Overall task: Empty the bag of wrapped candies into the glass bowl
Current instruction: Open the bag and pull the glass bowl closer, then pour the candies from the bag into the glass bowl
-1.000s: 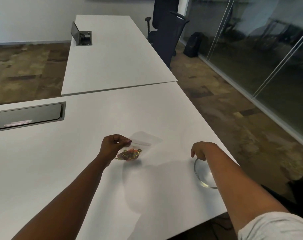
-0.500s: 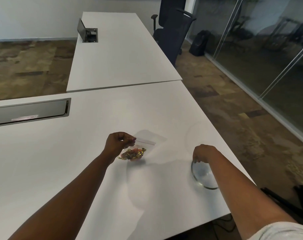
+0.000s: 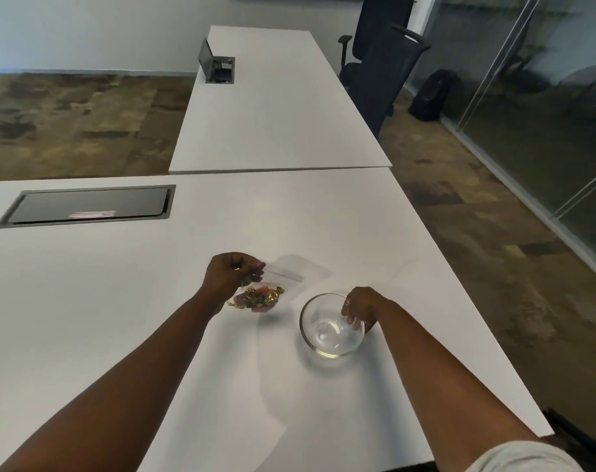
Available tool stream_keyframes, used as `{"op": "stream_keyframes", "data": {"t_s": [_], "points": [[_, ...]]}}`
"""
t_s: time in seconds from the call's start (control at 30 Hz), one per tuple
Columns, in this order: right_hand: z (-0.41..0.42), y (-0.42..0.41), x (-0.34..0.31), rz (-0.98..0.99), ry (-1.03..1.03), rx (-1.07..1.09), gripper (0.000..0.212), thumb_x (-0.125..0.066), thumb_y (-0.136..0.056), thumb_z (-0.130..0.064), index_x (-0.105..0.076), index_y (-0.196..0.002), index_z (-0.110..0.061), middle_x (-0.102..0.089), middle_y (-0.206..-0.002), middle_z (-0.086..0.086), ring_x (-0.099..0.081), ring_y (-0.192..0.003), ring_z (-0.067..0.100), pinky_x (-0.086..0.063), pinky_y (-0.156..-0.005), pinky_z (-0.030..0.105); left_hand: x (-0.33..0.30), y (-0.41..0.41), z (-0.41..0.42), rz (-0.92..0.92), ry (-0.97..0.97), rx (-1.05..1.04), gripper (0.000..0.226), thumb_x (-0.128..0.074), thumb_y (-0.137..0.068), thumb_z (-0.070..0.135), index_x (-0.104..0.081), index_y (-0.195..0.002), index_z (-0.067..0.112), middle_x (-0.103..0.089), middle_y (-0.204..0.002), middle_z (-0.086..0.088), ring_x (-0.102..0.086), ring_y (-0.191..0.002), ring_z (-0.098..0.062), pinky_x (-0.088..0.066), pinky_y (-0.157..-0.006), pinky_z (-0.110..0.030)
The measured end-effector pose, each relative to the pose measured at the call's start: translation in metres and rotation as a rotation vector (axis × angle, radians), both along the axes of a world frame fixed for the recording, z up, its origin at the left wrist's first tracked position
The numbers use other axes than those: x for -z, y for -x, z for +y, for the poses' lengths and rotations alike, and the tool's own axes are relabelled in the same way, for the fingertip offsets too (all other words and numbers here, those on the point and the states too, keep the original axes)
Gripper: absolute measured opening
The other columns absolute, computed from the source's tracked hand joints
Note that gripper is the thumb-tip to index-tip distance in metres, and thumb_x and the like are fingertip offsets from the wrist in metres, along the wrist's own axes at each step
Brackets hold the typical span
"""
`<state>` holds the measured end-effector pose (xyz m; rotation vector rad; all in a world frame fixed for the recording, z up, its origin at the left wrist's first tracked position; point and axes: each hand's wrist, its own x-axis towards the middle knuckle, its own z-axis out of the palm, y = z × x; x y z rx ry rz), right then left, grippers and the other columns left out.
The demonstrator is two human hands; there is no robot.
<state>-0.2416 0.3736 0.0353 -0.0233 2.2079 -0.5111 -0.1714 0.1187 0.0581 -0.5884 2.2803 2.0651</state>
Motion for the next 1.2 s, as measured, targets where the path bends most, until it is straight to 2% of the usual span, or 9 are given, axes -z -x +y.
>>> {"op": "stream_keyframes", "data": {"t_s": [0.23,0.33,0.6,0.77,0.83,0.9,1.0,1.1,1.2], "points": [[-0.030,0.004,0.016,0.060,-0.015,-0.006,0.004,-0.053,-0.089,-0.009,-0.056,-0.087,-0.011,-0.059,-0.062,0.003,-0.060,-0.063,0.023,-0.046,-0.048,0.025,-0.005,-0.007,-0.013,0.018,-0.003,-0.043,0.014,-0.068,-0.079,0.007,-0.066,-0.066,0.011,-0.069,-0.047,0.007,-0.066,-0.047,-0.003,-0.046,-0.045,-0.010],[-0.035,0.005,0.017,0.037,0.005,-0.027,0.020,-0.056,-0.086,-0.004,-0.056,-0.069,-0.014,-0.060,-0.040,-0.006,-0.065,-0.077,0.029,-0.046,-0.051,0.022,-0.006,-0.008,-0.017,0.022,-0.003,-0.049,0.013,-0.068,-0.079,0.007,-0.066,-0.067,0.012,-0.069,-0.048,0.008,-0.065,-0.046,-0.003,-0.046,-0.044,-0.009],[-0.041,0.003,0.013,0.004,0.021,-0.054,0.032,-0.063,-0.079,0.007,-0.055,-0.059,-0.016,-0.059,-0.034,-0.010,-0.060,-0.085,0.024,-0.047,-0.060,0.028,-0.007,-0.009,-0.023,0.023,-0.006,-0.071,0.012,-0.068,-0.079,0.008,-0.067,-0.068,0.013,-0.069,-0.049,0.008,-0.066,-0.047,-0.004,-0.049,-0.047,-0.011],[-0.038,0.001,0.013,0.013,0.066,0.028,0.010,-0.059,-0.086,-0.010,-0.066,-0.081,-0.006,-0.061,-0.088,0.013,-0.059,-0.072,0.029,-0.049,-0.046,0.027,-0.012,-0.006,-0.022,0.038,0.004,-0.065,0.013,-0.069,-0.079,0.007,-0.066,-0.068,0.013,-0.069,-0.048,0.008,-0.065,-0.045,-0.003,-0.049,-0.046,-0.010],[-0.037,0.002,0.008,0.029,0.011,-0.011,0.033,-0.058,-0.089,-0.033,-0.065,-0.088,-0.001,-0.061,-0.091,0.013,-0.056,-0.072,0.029,-0.048,-0.051,0.029,-0.015,-0.005,-0.021,0.050,0.009,-0.064,0.012,-0.069,-0.078,0.007,-0.066,-0.068,0.013,-0.068,-0.047,0.008,-0.065,-0.045,-0.003,-0.049,-0.046,-0.010],[-0.039,0.004,-0.004,0.209,-0.036,-0.078,0.042,-0.055,-0.088,-0.046,-0.059,-0.070,-0.009,-0.063,-0.094,0.015,-0.059,-0.085,0.029,-0.047,-0.068,0.030,-0.018,-0.003,-0.021,0.063,0.019,-0.055,0.013,-0.069,-0.078,0.007,-0.066,-0.067,0.014,-0.068,-0.047,0.008,-0.064,-0.044,-0.002,-0.048,-0.045,-0.009],[-0.052,0.007,-0.027,0.475,0.298,0.055,0.032,-0.060,-0.087,-0.039,-0.074,-0.089,-0.010,-0.073,-0.106,0.012,-0.065,-0.096,0.021,-0.050,-0.084,0.032,-0.026,0.001,-0.019,0.079,0.035,-0.018,0.013,-0.069,-0.078,0.007,-0.067,-0.068,0.014,-0.068,-0.047,0.008,-0.063,-0.044,-0.002,-0.049,-0.046,-0.009],[-0.072,0.005,-0.057,0.229,0.682,0.097,0.027,-0.063,-0.087,-0.028,-0.072,-0.107,-0.011,-0.074,-0.104,0.009,-0.064,-0.085,0.011,-0.052,-0.073,0.024,-0.032,0.006,-0.015,0.081,0.053,0.037,0.013,-0.069,-0.078,0.007,-0.068,-0.068,0.015,-0.069,-0.048,0.009,-0.062,-0.045,-0.001,-0.049,-0.047,-0.009],[-0.087,0.000,-0.073,0.219,0.689,-0.026,0.027,-0.067,-0.084,-0.015,-0.071,-0.109,-0.004,-0.072,-0.095,0.007,-0.064,-0.074,0.006,-0.051,-0.068,0.020,-0.035,0.008,-0.010,0.088,0.075,0.077,0.014,-0.070,-0.078,0.008,-0.068,-0.067,0.016,-0.069,-0.048,0.010,-0.062,-0.044,0.000,-0.049,-0.047,-0.009]]}}
